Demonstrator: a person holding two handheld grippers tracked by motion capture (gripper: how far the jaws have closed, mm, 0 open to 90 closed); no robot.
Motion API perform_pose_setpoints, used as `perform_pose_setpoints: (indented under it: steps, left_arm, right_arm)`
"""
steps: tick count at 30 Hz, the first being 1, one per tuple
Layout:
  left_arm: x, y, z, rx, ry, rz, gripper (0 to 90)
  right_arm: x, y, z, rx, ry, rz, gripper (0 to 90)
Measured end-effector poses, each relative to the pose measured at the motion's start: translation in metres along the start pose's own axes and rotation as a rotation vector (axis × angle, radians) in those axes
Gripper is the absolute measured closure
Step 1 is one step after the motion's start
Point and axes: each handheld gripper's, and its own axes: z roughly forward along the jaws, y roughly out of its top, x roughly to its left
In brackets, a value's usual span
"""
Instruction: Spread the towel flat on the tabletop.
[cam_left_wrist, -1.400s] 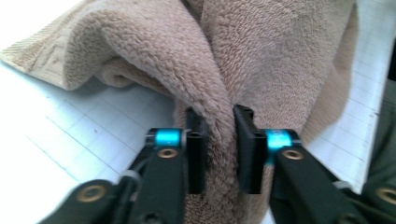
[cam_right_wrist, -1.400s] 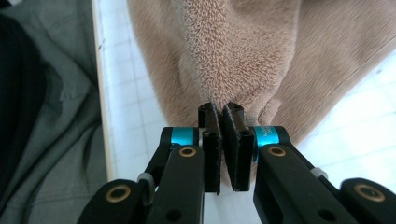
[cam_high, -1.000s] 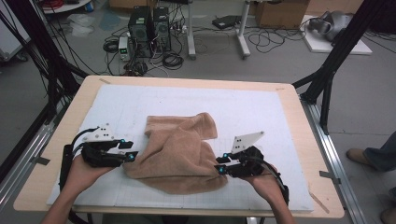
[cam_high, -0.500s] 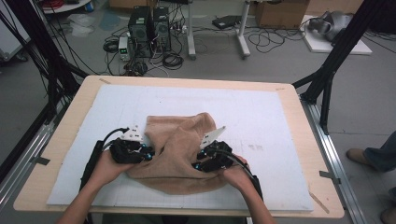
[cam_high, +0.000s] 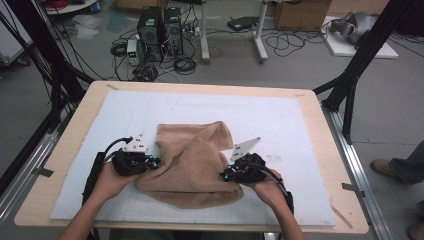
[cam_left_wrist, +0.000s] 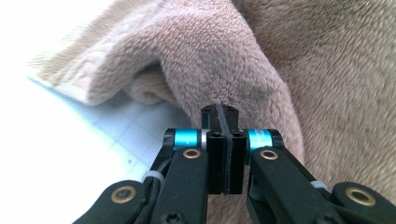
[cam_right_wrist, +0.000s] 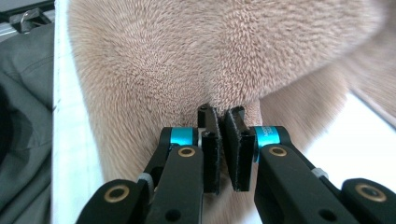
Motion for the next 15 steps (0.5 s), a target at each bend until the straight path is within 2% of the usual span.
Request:
perform_pose_setpoints:
  steps: [2, 3, 5, 8, 10, 12, 15]
  left_arm:
    - [0.000, -0.001, -0.003, -0.012, -0.001, -0.007, 89.6]
    - [0.000, -0.001, -0.006, -0.020, 0.001, -0.012, 89.6]
    - [-0.002, -0.004, -0.011, -0.031, 0.003, -0.015, 89.6]
    - [-0.004, -0.013, -0.017, -0.035, 0.002, -0.029, 89.6]
    - [-0.004, -0.015, -0.018, -0.037, -0.007, -0.034, 89.6]
    - [-0.004, -0.017, -0.019, -0.043, -0.019, -0.039, 89.4]
    - [-0.003, -0.011, -0.020, -0.069, -0.032, -0.050, 80.9]
  right_arm:
    - [0.001, -0.003, -0.006, -0.003, -0.004, 0.006, 85.8]
    - [0.003, -0.009, -0.017, -0.006, -0.017, 0.013, 85.8]
    - [0.007, -0.015, -0.026, -0.001, -0.029, 0.011, 85.9]
    - [0.015, -0.023, -0.035, 0.018, -0.034, 0.012, 85.9]
    - [0.019, -0.029, -0.038, 0.033, -0.031, 0.016, 85.8]
    - [0.022, -0.033, -0.037, 0.049, -0.006, 0.008, 85.5]
    - [0.026, -0.032, -0.042, 0.018, -0.011, 0.006, 81.7]
